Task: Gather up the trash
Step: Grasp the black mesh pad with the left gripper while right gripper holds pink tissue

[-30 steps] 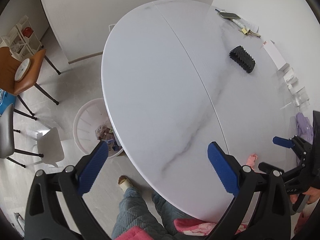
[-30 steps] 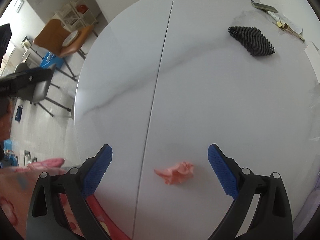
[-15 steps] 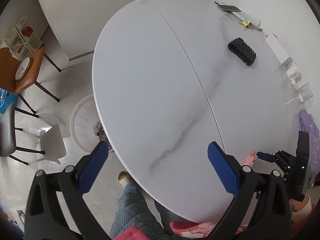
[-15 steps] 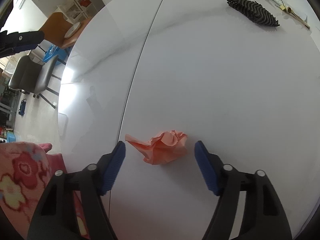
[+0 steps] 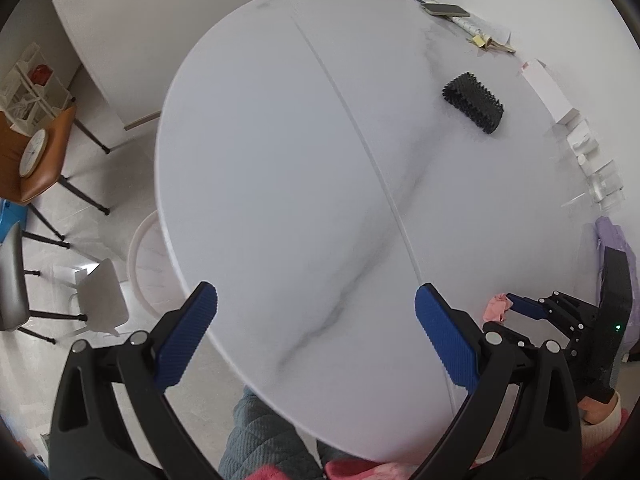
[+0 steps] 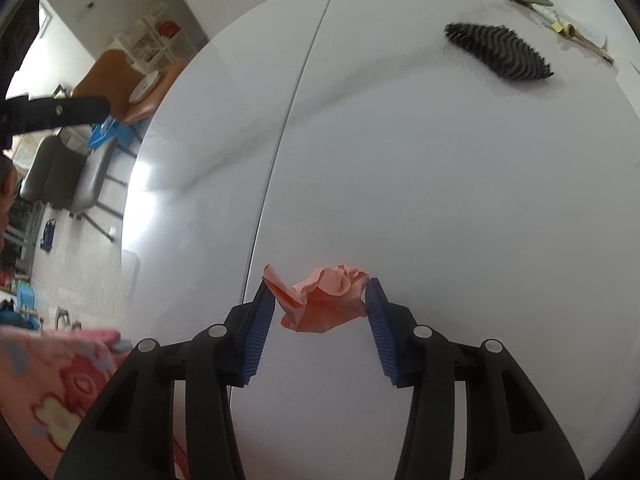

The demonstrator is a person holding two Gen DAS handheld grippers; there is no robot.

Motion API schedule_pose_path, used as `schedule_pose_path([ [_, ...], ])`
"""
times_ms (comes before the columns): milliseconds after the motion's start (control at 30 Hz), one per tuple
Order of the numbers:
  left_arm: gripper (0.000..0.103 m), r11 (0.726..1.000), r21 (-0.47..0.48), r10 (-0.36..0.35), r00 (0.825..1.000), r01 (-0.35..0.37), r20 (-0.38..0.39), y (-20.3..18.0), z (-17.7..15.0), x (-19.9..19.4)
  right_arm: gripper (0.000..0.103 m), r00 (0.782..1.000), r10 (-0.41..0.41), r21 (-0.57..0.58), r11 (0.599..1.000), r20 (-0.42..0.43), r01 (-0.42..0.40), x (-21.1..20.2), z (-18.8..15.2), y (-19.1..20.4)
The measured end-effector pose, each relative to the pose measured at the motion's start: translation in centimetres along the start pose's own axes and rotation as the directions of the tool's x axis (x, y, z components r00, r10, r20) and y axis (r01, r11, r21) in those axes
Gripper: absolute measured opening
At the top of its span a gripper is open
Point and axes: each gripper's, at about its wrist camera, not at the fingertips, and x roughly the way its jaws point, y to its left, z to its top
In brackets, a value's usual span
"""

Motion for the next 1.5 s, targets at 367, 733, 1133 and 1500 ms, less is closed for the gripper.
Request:
schedule_pose_path([
  [367,0.095,0.985,0.141,-0.106,0.994,0.102,0.020,-9.7,11.7,6.3,0.047,0.989,-0.078,0.233,0.971,0.129,0.046,-2.8,7.1,-8.3],
  [733,0.095,0.953,0.241,-0.189,0.982,0.183,0.002,-20.1,23.2,14.6,0.047,0.972,-0.148,0.352,0.933,0.182,0.076,-3.6,12.1,-17.4],
  [1133,0.073,0.953,0.232,-0.176,0.979,0.195,-0.100,-22.0,25.7,20.9,0.048,0.965,-0.149,0.408,0.912,0.215,0.049,-3.1,12.6,-21.5],
  [1500,0.014,0.953,0.230,-0.186,0.980,0.198,-0.074,-23.0,24.3,19.0,0.048,0.964,-0.139,0.412,0.911,0.226,0.034,-3.6,12.0,-21.0],
])
